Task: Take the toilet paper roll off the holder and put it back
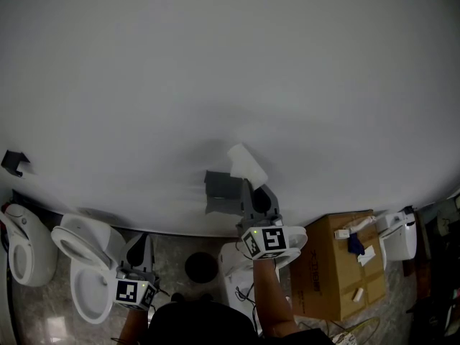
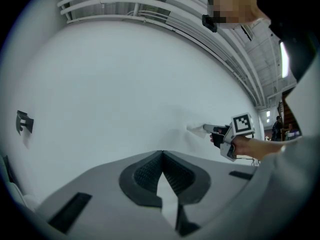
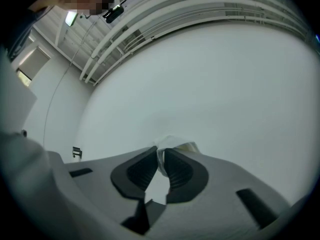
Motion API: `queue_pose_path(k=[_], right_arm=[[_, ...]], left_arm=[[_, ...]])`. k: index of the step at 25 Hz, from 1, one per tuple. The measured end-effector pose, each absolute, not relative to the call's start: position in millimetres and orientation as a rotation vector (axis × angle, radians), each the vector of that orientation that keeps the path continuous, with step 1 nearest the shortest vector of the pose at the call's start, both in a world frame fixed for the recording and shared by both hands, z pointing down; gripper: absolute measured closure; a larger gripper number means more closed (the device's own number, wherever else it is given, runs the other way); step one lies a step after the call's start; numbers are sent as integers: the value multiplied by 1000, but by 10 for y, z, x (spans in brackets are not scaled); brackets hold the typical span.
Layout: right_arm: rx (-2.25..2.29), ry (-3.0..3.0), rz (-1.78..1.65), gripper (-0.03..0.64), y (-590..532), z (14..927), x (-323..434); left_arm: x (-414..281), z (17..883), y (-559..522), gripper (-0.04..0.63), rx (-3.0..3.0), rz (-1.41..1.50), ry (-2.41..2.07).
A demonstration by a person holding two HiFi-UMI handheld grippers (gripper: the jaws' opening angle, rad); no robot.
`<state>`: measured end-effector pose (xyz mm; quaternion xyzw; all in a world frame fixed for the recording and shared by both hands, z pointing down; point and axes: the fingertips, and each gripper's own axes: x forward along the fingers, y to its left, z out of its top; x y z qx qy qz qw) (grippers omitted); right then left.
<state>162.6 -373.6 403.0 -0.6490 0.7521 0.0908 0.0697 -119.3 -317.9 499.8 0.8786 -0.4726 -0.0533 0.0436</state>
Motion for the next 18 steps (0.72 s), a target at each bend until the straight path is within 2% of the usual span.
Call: queue_pose_path(k=[18], right_arm=[[-2020,2311,1,574,-3975,4975,1772]], left_arm=[[-1184,4942,-3129,592,2644,-111,-1446]])
